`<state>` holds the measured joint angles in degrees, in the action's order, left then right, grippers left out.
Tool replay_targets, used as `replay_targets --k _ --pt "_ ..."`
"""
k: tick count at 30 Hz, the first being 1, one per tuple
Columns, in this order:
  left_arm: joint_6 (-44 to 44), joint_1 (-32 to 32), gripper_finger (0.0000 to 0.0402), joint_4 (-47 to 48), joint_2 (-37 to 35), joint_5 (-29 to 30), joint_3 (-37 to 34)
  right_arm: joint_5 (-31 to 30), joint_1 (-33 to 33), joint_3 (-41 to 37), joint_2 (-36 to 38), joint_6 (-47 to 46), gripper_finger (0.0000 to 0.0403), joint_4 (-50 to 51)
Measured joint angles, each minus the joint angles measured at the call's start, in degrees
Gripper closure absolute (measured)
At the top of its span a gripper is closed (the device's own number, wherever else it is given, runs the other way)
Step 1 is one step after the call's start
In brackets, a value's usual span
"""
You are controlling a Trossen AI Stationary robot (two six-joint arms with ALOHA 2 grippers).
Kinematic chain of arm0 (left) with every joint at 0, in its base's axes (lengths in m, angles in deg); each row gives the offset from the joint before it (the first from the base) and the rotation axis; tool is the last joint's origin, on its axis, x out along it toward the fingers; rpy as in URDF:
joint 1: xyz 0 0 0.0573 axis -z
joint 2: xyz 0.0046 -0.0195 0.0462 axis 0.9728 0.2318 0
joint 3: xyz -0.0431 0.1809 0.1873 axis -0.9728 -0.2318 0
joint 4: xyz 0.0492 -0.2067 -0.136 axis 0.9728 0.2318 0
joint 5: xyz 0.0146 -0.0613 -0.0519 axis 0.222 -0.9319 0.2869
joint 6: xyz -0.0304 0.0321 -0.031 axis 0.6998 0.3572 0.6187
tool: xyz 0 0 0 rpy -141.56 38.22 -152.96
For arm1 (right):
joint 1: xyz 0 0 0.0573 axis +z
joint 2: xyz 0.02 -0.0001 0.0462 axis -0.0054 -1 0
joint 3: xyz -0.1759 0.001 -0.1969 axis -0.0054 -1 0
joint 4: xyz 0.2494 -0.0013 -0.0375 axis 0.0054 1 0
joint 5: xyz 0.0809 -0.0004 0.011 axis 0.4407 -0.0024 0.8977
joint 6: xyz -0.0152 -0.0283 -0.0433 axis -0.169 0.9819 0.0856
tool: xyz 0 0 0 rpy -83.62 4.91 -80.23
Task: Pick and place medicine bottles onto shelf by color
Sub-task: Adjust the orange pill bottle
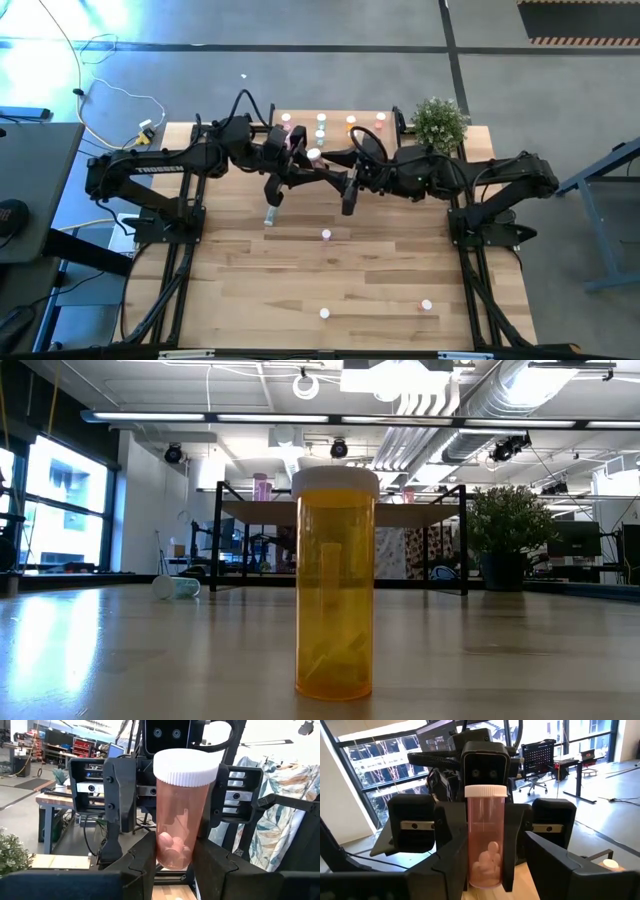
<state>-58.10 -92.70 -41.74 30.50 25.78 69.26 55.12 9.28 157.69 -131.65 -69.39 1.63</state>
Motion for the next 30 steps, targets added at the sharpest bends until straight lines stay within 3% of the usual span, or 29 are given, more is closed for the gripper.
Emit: replay_targets --k 22,30 --pt "-2.0 0.0 0.0305 4.2 -0.1 -0.6 0.1 0.0 0.1 0.0 3.9 -4.2 0.0221 7.8" --pt "-8.6 0.0 0.0305 10.4 -0.1 4.1 0.1 0.1 0.0 0.0 7.8 -5.1 0.0221 12.6"
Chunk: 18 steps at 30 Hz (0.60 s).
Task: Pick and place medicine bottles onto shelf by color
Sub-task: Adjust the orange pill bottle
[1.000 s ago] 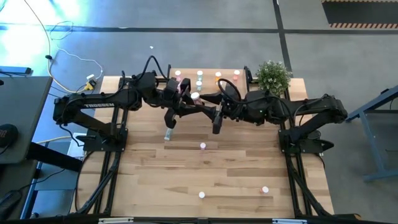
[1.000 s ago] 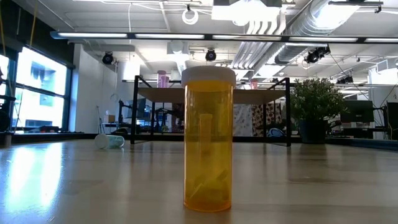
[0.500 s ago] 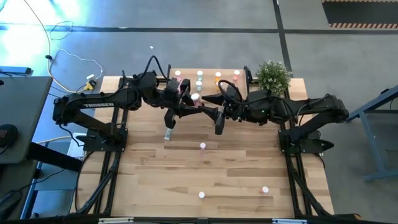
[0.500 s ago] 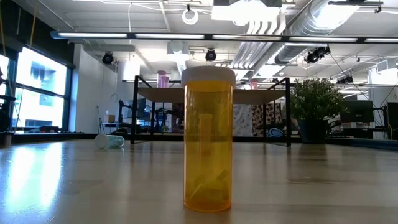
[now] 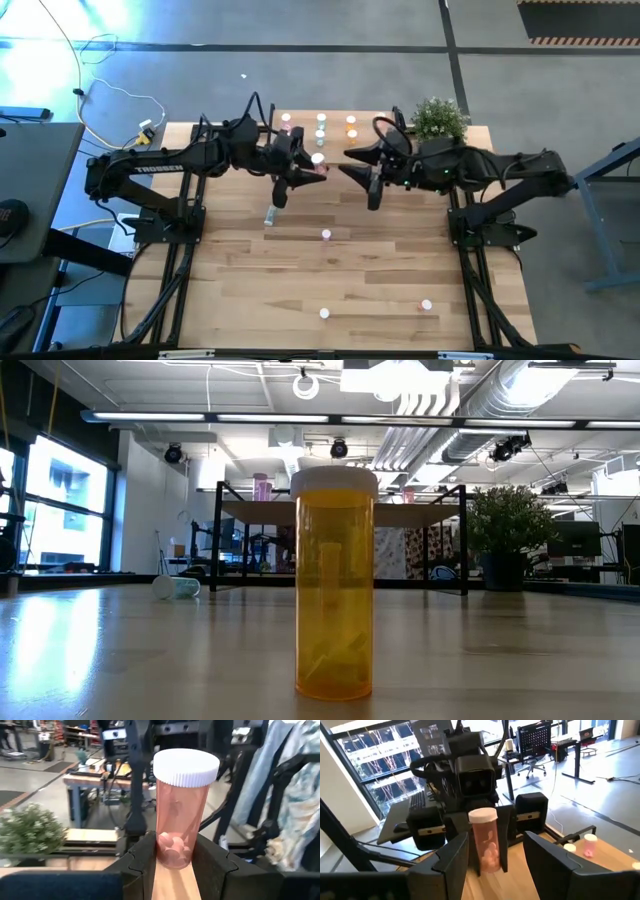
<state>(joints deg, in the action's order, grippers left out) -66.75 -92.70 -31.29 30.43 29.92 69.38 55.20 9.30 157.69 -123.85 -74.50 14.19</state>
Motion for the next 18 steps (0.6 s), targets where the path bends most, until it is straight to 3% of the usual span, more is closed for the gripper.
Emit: replay_targets --k 7,18 --pt "-4.1 0.0 0.0305 3.8 0.3 4.9 -0.1 0.6 -2.2 0.0 3.2 0.1 0.0221 7.5" --pt "-4.0 1.3 0.0305 6.3 2.8 8.7 -0.3 18.0 -13.1 0.1 6.6 0.5 0.0221 15.4"
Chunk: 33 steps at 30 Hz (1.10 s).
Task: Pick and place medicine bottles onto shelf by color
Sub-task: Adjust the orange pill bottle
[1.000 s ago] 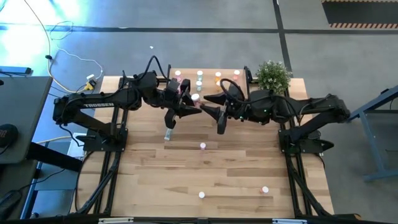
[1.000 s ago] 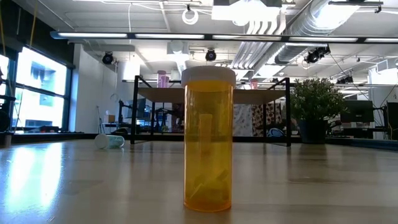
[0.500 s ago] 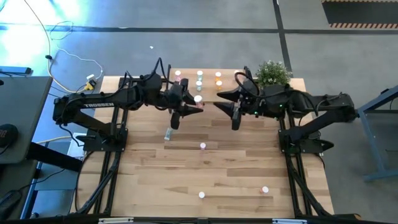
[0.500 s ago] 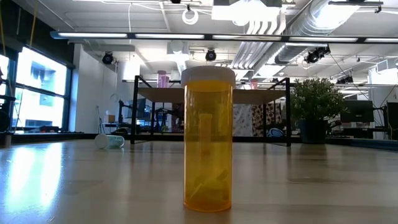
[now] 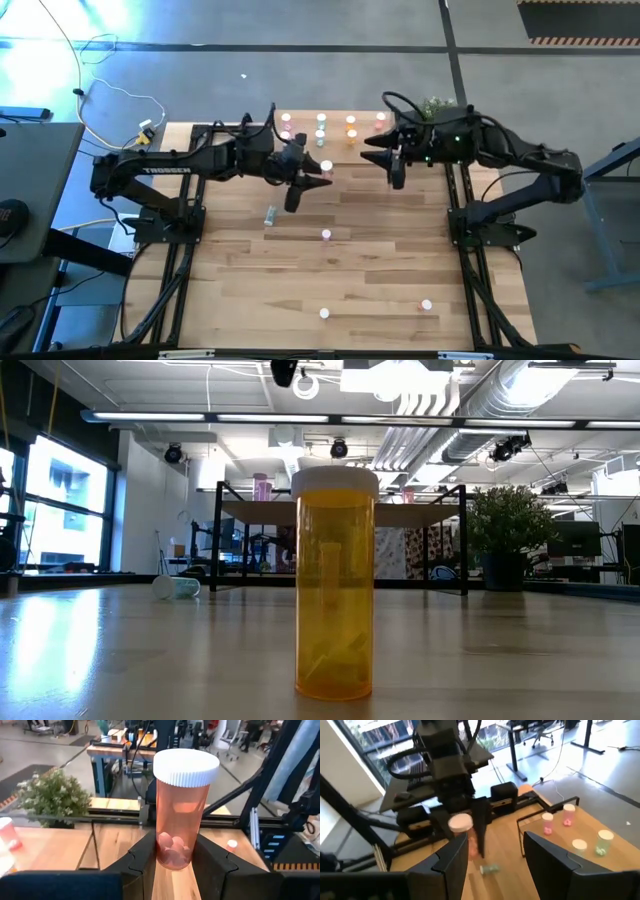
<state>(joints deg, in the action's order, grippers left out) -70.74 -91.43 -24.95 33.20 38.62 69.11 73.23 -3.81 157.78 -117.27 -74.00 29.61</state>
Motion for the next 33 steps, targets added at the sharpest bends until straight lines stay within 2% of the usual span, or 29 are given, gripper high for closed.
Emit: replay_targets --k 10,13,18,26,33 --pt "0.5 1.6 0.0305 -2.5 4.8 0.1 0.0 10.1 -7.4 0.0 0.0 8.4 0.0221 -2.4" --pt "0.6 1.9 0.0305 -3.6 6.4 0.0 0.0 10.4 -8.5 0.0 0.0 11.9 0.0221 -3.9" --pt "0.5 1.9 0.0305 -4.0 8.3 1.2 0.0 11.1 -9.5 0.1 -0.4 15.0 0.0221 -4.1" --pt "0.5 1.8 0.0305 -4.9 9.4 3.3 0.1 21.3 -9.6 0.1 -2.2 13.6 0.0221 1.5" --pt "-0.2 1.7 0.0305 -5.2 9.9 4.3 0.1 22.6 -7.7 0.1 -5.6 16.2 0.0221 6.3"
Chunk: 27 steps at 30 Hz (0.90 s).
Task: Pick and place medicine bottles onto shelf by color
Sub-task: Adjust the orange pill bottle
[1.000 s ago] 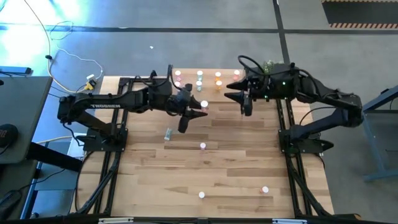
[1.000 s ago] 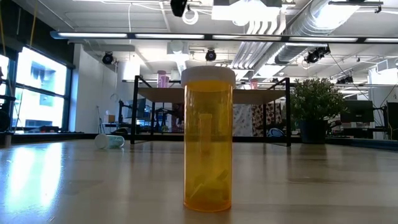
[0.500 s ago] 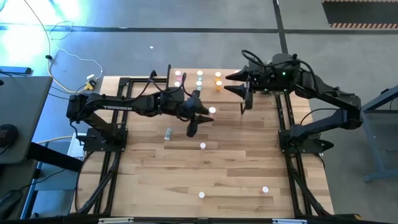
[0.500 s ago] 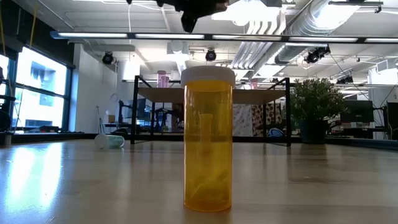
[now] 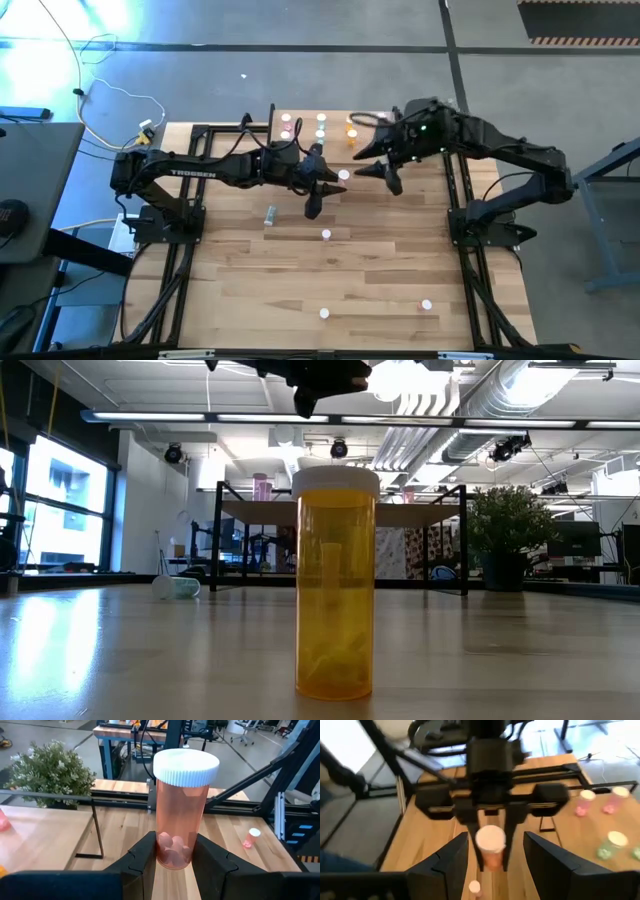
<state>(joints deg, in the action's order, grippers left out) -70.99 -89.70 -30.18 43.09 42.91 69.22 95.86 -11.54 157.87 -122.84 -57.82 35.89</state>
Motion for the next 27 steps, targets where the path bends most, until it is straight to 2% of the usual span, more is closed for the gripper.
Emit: replay_targets --k 6,11,23,27 --pt "-0.3 0.0 0.0305 0.0 0.1 0.3 0.0 -0.1 2.2 0.0 -3.3 3.6 0.0221 -0.5" --pt "-0.3 0.0 0.0305 0.0 0.1 0.3 0.0 -4.1 2.7 0.0 -4.8 3.8 0.0221 -1.4" --pt "-0.8 0.0 0.0305 -0.8 0.1 0.3 0.0 -3.1 2.6 0.0 -6.6 3.1 0.0221 -1.3" --pt "-1.1 0.0 0.0305 -0.8 0.1 0.3 0.0 -3.1 2.6 0.0 -6.5 2.7 0.0233 -1.4"
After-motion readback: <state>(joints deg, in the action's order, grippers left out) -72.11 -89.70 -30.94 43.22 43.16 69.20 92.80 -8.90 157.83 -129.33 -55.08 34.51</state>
